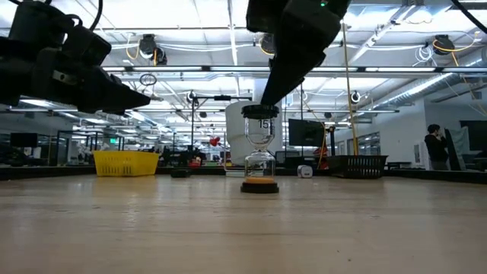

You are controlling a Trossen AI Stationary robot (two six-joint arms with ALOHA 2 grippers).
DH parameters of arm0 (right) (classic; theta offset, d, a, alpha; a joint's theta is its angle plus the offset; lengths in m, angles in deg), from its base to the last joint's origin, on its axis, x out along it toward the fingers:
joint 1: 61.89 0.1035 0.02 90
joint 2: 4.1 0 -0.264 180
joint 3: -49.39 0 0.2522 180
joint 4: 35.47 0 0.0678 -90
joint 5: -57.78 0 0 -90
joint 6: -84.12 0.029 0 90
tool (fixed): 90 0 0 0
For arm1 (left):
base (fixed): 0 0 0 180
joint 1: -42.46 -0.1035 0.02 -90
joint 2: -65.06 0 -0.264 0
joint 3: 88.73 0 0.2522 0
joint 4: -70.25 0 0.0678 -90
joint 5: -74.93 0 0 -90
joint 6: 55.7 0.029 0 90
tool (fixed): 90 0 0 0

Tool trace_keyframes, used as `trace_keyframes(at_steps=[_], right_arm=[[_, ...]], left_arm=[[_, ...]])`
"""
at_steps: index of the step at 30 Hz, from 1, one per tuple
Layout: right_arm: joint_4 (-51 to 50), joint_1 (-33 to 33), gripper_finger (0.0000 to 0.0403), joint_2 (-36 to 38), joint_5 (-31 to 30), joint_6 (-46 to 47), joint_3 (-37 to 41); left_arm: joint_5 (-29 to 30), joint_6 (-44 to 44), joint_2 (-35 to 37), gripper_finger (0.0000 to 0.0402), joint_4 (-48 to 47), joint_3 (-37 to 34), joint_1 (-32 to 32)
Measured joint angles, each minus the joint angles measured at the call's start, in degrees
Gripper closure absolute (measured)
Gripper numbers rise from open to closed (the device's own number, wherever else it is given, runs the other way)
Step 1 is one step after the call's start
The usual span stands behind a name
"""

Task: Pick & Place Office items
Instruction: Put the orange hourglass into the green bin

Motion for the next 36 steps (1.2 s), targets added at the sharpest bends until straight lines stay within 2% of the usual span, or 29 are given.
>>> trace_keyframes(at_steps=[4, 7, 9, 13, 18, 29, 36], right_arm=[[1.48, 0.98, 0.011, 0.3, 0.05, -0.02, 0.0], [2.38, 0.99, 0.0083, 0.81, 0.07, 0.03, 0.02], [4.22, 0.99, 0.007, 0.87, 0.41, -0.02, -0.04], [5.88, 0.99, 0.0059, 0.22, 5.48, -0.54, 0.0], [4.87, 1.38, 0.0059, -0.6, 5.95, -2.63, 0.13], [10.36, 1.24, 0.0085, -2.57, 4.37, -3.51, 4.37], [11.32, 0.69, 0.0119, -3.81, 4.37, -3.49, 4.42]], left_arm=[[0.12, 0.0, 0.02, 0.0397, 0.18, 0.0, 0.0], [0.18, -0.07, 0.02, 0.0385, 0.15, 0.0, 0.0], [0.18, -0.07, 0.02, 0.0377, 0.15, 0.0, 0.0], [0.2, -0.21, 0.02, 0.0372, 0.01, 0.0, 0.0], [0.21, -0.25, 0.02, 0.0371, -0.49, 0.0, 0.0], [0.75, -0.24, 0.0, 0.0371, -1.03, 0.0, 0.0], [1.69, -0.28, 0.0, 0.0371, -1.22, 0.02, 0.0]])
